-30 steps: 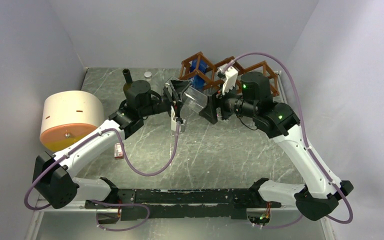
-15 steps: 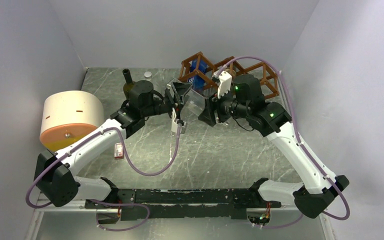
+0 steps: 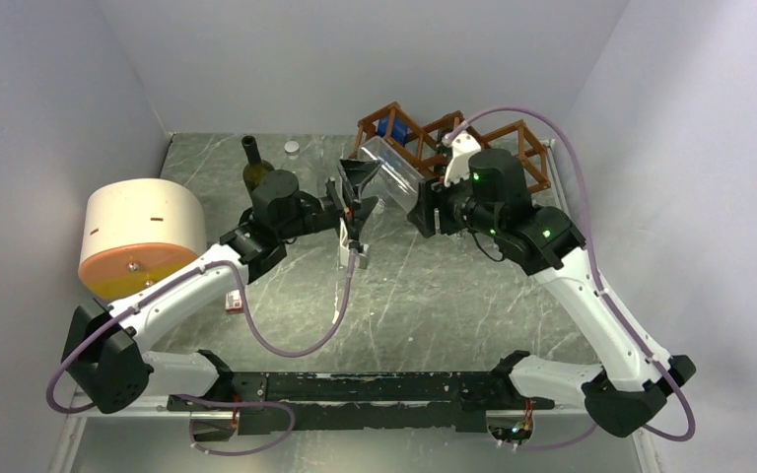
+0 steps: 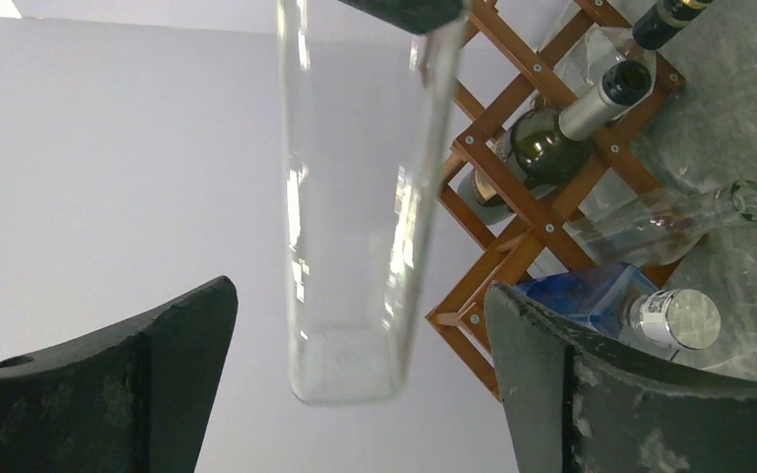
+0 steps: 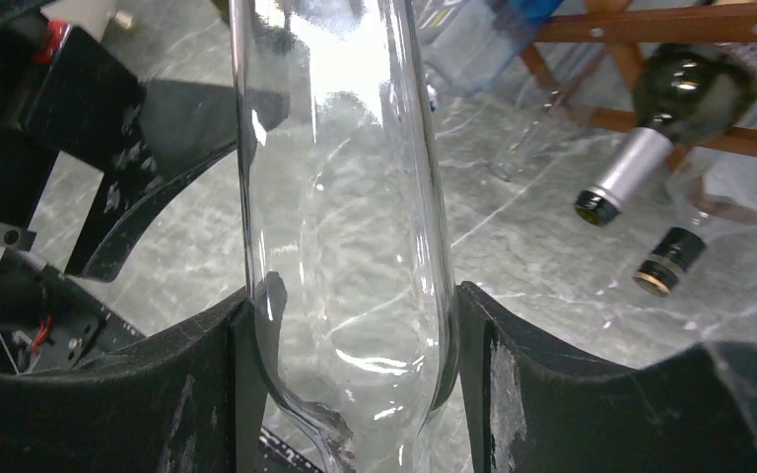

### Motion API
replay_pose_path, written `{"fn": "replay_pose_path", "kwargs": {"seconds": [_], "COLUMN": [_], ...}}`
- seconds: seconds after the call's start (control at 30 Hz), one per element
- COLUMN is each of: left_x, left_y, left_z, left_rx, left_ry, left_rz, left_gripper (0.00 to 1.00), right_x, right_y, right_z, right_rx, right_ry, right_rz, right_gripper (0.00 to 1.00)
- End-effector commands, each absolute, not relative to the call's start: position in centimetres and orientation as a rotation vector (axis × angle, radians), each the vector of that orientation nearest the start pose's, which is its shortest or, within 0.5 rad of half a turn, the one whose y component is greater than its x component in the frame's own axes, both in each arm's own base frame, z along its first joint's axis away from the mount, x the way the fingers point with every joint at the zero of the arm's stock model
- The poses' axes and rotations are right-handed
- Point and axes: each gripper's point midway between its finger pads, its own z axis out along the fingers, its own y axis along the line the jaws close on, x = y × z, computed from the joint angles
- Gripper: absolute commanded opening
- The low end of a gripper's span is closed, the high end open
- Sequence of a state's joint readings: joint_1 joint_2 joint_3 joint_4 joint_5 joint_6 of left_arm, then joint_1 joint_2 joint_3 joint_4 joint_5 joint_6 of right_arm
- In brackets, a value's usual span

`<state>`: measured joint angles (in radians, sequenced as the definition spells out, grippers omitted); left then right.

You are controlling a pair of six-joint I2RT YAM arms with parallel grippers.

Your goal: Put the wine bottle on the wine rack

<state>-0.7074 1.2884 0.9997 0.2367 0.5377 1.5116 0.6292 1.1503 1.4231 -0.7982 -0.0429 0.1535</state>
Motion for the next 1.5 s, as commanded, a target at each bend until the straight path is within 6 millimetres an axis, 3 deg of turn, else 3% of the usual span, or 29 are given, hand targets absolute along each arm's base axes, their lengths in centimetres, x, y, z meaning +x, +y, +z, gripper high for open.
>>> {"fn": "replay_pose_path", "kwargs": {"seconds": [0.0,0.13,0.33,0.53,0.63,0.73,0.83,1.03,1.17,1.3,1.47], "left_x": [29.3,30.0,32.3,30.4,30.6,29.2,27.1,24.8,24.5,24.8,24.5], "left_y": [-32.8,-32.4,-29.6,-26.9,-24.2,-23.3,-23.1,-22.3,-21.7,-21.8,-22.5], "left_z": [34.6,34.9,35.6,33.1,31.8,30.5,29.5,31.6,32.4,30.9,30.0], "left_rx": [1.517,1.453,1.126,0.754,0.497,0.44,0.437,0.324,0.293,0.312,0.358], "left_ry": [0.326,0.44,0.936,1.217,1.425,1.538,1.602,1.574,1.552,1.611,1.665], "left_rz": [0.16,0.117,-0.104,-0.407,-0.463,-0.521,-0.603,-0.746,-0.748,-0.724,-0.732], "left_gripper": [0.99,0.99,0.99,0.99,0.99,0.99,0.99,0.99,0.99,0.99,0.99], "right_x": [26.7,26.6,26.0,25.1,24.9,24.7,24.6,23.9,24.0,24.5,26.0], "right_y": [18.0,16.3,12.4,8.9,8.3,8.3,7.6,7.0,6.2,4.9,1.8], "right_z": [37.9,39.2,40.0,37.0,35.7,34.7,33.6,32.1,30.6,28.2,26.0], "right_rx": [-0.337,-0.259,-0.095,0.026,0.065,0.093,0.131,0.173,0.222,0.276,0.37], "right_ry": [1.882,1.857,1.842,1.923,1.962,1.987,2.029,2.125,2.171,2.216,2.271], "right_rz": [0.46,0.4,0.282,0.121,0.083,0.087,0.034,-0.025,-0.078,-0.141,-0.177], "right_gripper": [0.0,0.0,0.0,0.0,0.0,0.0,0.0,0.0,0.0,0.0,0.0]}}
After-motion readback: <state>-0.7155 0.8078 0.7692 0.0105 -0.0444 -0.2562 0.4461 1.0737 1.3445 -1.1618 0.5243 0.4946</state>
